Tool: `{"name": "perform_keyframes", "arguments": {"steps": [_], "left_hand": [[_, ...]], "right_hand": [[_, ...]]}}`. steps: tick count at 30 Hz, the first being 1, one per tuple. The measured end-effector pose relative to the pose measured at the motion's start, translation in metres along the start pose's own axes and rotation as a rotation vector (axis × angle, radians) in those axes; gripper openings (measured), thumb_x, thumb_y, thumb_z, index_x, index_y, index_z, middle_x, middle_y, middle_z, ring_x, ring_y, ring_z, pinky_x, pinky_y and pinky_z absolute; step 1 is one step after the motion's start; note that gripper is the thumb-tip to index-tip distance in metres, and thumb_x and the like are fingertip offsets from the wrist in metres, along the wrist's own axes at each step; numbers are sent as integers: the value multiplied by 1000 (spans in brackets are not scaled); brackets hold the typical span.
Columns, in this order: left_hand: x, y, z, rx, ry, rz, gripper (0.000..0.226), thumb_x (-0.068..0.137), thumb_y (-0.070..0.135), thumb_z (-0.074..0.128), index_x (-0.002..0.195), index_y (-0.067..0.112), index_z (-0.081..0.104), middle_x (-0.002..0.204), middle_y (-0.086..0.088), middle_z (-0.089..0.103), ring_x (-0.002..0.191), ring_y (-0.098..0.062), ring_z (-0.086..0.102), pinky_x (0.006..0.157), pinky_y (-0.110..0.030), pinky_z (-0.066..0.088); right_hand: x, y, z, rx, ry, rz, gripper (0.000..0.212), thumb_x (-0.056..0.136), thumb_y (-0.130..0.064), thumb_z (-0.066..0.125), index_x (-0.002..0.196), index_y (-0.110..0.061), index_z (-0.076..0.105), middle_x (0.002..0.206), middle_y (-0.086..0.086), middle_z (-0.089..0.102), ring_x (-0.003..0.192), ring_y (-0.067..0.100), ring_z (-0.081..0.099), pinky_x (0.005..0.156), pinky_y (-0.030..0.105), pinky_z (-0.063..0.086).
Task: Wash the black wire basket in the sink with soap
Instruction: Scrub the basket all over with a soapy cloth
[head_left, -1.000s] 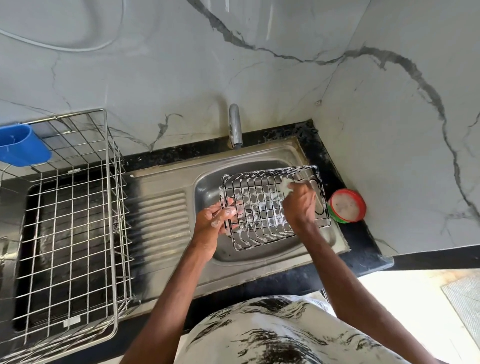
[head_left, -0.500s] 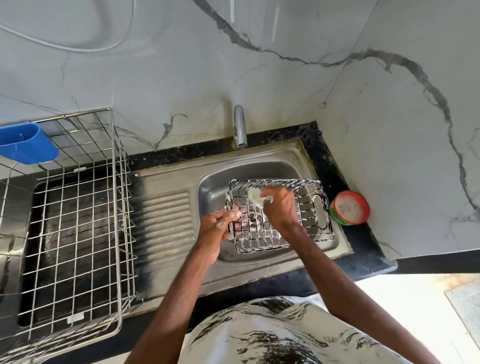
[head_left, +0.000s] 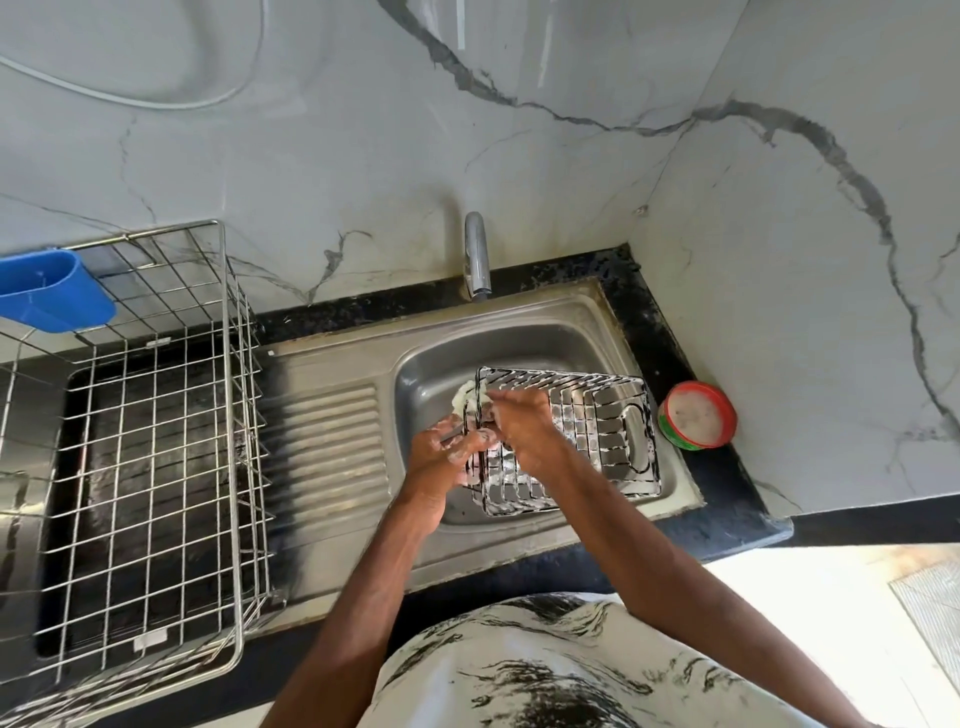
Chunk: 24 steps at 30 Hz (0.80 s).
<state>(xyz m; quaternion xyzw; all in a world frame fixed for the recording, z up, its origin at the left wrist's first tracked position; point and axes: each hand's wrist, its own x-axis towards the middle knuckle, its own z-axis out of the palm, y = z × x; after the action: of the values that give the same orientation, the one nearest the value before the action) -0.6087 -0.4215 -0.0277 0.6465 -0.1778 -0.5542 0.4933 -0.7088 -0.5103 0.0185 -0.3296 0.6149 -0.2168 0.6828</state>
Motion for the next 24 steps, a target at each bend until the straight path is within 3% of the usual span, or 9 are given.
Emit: {"name": "perform_keyframes", "arguments": {"steps": [2,7,9,13,16,18,19,22,24], "left_hand": [[0,2,0,-4,-4,11,98,50,51,89,130,0,63,143,-7,60,114,-20,62,47,-15,45],[-5,7,3,-88,-6,-44,49,96,22,70,138,1,57,117,9,64,95,-8,59,59,-23,46],[-7,10,4,-90,-11,-41,53,94,24,73,138,0,57,107,3,70,91,-12,63,53,-20,48],[-7,19,0,-74,-16,-10,33,84,26,77,112,10,69,111,20,67,88,-4,63,56,-20,48],[-4,20,-9,-80,9,-4,42,71,34,83,107,20,67,113,-3,74,82,-15,72,57,-28,55],[-3,19,-12,-119,22,-29,34,85,20,79,115,14,64,98,-7,74,67,-12,72,50,-24,57],[-2,18,-13,-110,18,-38,28,90,15,75,116,12,64,95,-8,73,63,-10,69,46,-21,54],[-2,15,-9,-87,16,-16,64,77,30,79,133,6,60,124,-34,65,54,-1,58,42,-15,44],[0,13,-8,-70,-26,-17,40,83,26,78,120,12,66,149,-41,42,63,-9,71,43,-16,47]], "right_hand": [[3,-5,-1,170,-19,131,22,91,15,55,111,7,61,99,17,66,80,19,66,58,23,58],[16,-10,-15,415,-23,223,13,91,17,56,93,8,65,108,26,65,103,35,70,66,30,63],[21,-10,-21,415,11,206,13,91,16,57,91,6,65,105,25,64,103,35,70,70,29,63],[32,-7,-47,368,143,130,4,94,1,64,94,3,67,113,28,65,105,27,71,89,31,59],[38,-1,-74,322,87,-46,28,93,-35,68,106,-12,76,136,40,50,111,20,65,101,40,53],[50,0,-89,51,74,-83,87,74,-77,64,123,-4,69,139,45,42,115,28,53,113,50,40],[46,-7,-91,-153,113,-122,97,77,-81,57,126,4,62,132,42,49,116,35,55,110,51,41],[38,-16,-90,-461,372,-202,52,107,-44,40,132,-1,56,123,21,62,112,32,61,99,45,50],[39,-16,-87,-585,392,-181,47,108,-20,39,153,-8,33,150,14,45,135,29,47,110,40,41]]}}
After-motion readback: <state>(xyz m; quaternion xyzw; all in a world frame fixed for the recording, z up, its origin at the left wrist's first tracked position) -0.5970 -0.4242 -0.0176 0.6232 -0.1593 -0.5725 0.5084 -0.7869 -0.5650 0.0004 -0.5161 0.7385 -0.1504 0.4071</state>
